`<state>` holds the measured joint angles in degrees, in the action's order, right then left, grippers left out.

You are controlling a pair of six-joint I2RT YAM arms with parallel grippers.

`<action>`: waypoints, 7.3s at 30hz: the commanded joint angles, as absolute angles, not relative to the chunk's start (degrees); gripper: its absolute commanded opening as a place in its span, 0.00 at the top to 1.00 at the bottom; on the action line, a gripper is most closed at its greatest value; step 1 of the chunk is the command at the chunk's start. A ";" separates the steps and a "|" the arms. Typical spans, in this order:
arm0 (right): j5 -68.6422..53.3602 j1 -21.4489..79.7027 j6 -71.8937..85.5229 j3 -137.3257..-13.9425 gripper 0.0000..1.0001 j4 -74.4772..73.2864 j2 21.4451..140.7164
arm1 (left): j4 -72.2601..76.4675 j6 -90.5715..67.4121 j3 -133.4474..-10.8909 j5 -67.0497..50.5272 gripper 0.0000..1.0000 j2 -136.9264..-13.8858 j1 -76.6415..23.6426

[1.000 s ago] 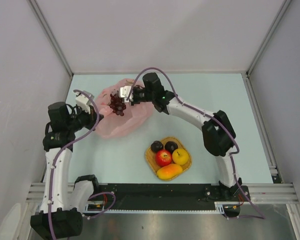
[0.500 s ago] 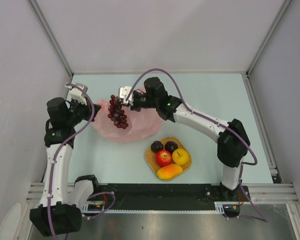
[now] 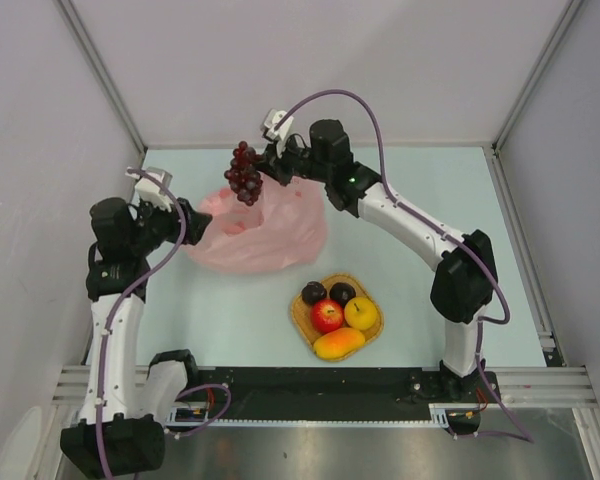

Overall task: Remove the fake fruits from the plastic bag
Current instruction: Take out the fake fruit from the plastic bag, then place the fake fruit on the plate.

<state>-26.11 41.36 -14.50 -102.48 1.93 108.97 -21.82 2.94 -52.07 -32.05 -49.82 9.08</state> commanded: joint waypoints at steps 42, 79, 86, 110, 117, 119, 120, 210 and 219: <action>-24.26 55.37 -74.62 -78.22 1.00 7.74 93.07 | -45.70 20.04 -72.60 -58.71 0.49 -63.11 2.20; -21.62 55.46 -72.78 -78.13 1.00 9.14 94.48 | -38.75 12.04 -72.60 -57.39 0.65 -66.01 2.20; -21.01 55.28 -71.46 -78.13 1.00 9.32 94.66 | -42.80 17.57 -72.16 -57.04 0.59 -64.07 2.20; -20.92 55.20 -71.10 -78.13 1.00 10.55 95.71 | -35.42 14.94 -72.51 -58.10 0.55 -67.23 0.53; -20.83 55.20 -71.02 -78.13 1.00 10.90 95.89 | -34.37 14.41 -73.74 -57.39 0.63 -68.82 -1.14; -20.74 55.11 -70.93 -78.13 1.00 10.90 95.80 | -34.45 14.33 -74.00 -57.65 0.79 -69.17 -1.23; -20.66 55.19 -71.01 -78.13 1.00 10.90 95.89 | -34.71 14.41 -74.26 -58.00 0.88 -69.34 -1.23; -21.80 -10.37 10.19 -48.70 0.00 -4.31 67.06 | -28.57 10.11 -78.84 -62.05 1.00 -78.22 -46.23; -22.41 -11.16 10.64 -47.02 0.00 -2.90 66.01 | -25.05 7.03 -78.48 -63.98 1.00 -81.91 -46.58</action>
<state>-21.76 -10.48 10.50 -47.03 -5.39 67.99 -29.23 8.51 -78.30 -60.75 -81.34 -46.22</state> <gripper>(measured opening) 0.994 0.006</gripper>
